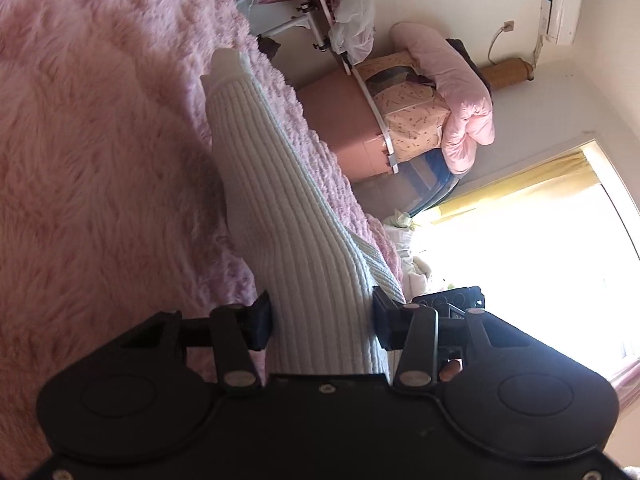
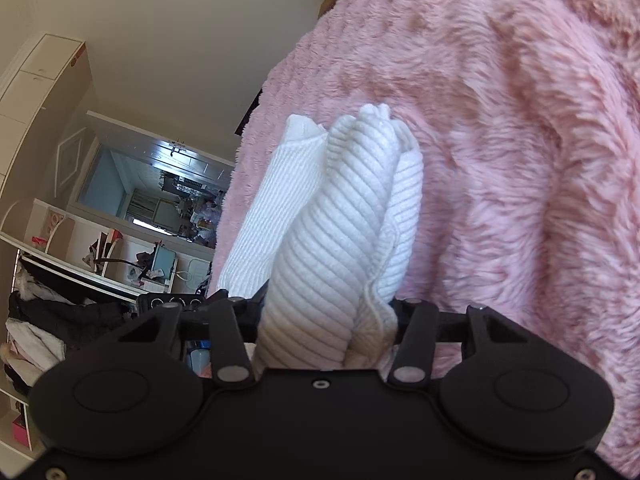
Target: Fold small clothes
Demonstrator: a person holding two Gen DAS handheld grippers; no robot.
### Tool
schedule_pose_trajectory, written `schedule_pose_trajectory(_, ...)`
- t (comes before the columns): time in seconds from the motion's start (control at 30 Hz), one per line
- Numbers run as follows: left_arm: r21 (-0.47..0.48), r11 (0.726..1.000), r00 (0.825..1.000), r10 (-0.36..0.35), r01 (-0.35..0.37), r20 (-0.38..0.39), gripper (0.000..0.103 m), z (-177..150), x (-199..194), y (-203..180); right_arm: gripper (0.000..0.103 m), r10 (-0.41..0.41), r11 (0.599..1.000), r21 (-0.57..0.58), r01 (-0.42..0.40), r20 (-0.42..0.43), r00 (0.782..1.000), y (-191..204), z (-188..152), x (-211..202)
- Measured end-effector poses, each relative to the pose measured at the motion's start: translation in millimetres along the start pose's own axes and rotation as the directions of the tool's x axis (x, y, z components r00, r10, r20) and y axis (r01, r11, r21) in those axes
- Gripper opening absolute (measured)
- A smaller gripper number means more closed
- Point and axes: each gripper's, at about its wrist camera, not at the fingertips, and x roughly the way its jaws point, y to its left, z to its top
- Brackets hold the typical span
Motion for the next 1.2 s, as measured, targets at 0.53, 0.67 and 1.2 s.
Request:
schedule_pose_trajectory(0.53, 0.139, 0.985, 0.989, 0.088, -0.105, 0.12, 0.048, -47, -169, -109, 0.05, 0.137, 0.973, -0.185, -0.139, -0.023, 0.99, 145, -60, 18)
schedule_pose_trajectory(0.67, 0.112, 0.984, 0.982, 0.124, -0.14, 0.14, 0.048, -68, -199, -90, 0.05, 0.147, 0.973, -0.173, -0.15, -0.027, 0.989, 140, -86, 41)
schedule_pose_trajectory(1.2, -0.109, 0.977, 0.973, 0.198, -0.186, 0.115, 0.054, -128, -220, 66, 0.051, 0.075, 0.997, 0.007, -0.075, -0.12, 0.99, 36, -137, 119)
